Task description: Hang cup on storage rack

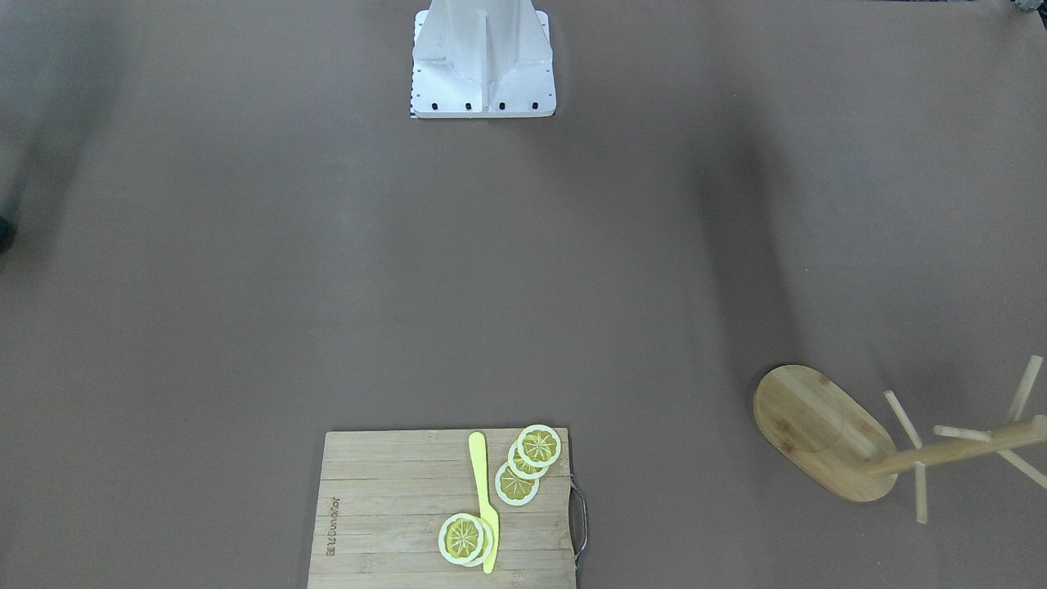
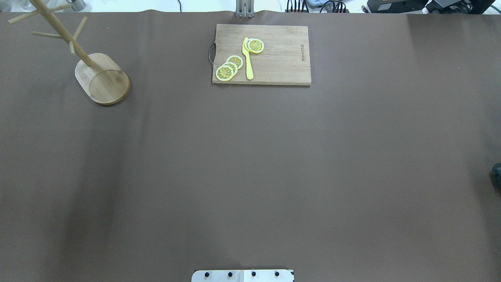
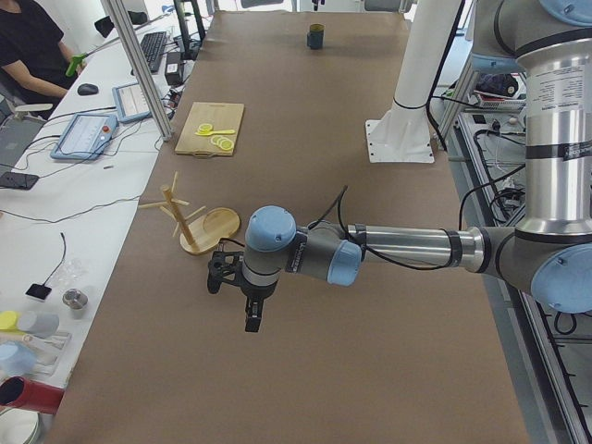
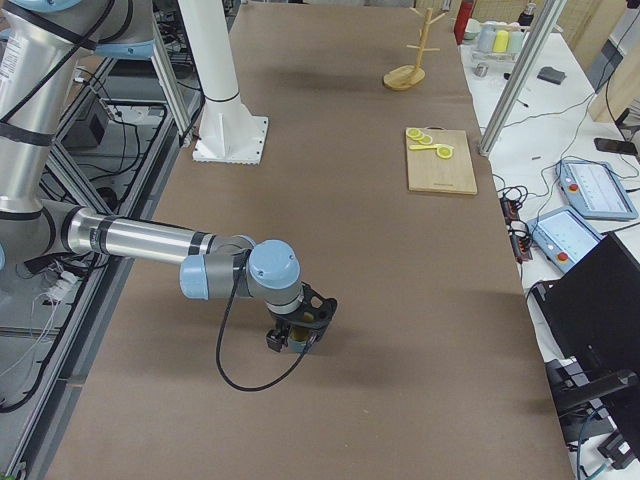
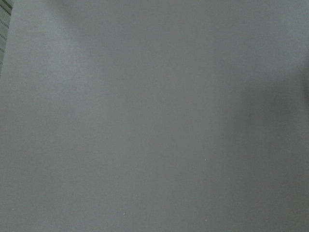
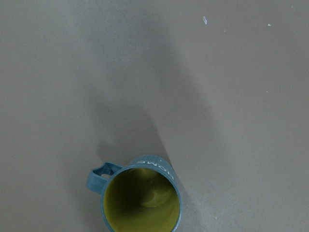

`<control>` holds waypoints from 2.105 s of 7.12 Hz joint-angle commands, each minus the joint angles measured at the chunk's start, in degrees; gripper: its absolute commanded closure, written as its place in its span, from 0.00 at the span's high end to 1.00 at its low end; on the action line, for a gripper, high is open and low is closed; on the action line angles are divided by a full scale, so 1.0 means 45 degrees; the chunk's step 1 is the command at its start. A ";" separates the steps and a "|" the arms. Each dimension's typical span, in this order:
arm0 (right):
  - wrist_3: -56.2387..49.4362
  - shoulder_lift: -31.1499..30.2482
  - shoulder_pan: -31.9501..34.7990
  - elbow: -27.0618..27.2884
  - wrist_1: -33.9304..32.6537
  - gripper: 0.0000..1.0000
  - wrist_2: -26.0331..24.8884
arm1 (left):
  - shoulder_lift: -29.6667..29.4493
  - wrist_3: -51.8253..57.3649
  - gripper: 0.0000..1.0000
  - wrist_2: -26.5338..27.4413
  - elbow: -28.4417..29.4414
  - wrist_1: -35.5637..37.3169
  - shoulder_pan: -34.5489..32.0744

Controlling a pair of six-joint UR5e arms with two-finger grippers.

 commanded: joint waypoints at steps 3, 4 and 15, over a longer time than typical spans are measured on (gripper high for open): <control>0.0639 -0.0042 -0.0541 -0.0662 0.0627 0.99 0.0247 | 0.0000 -0.0042 0.98 0.0000 0.0030 -0.0004 0.0003; 0.0659 -0.0003 -0.0678 -0.0799 0.0627 0.99 0.0558 | -0.0020 -0.0042 0.98 0.0000 0.0030 -0.0023 0.0003; 0.1772 0.0777 -0.2026 -0.3613 0.4025 0.12 0.1010 | -0.0079 -0.0061 0.98 0.0000 0.0109 0.0015 0.0003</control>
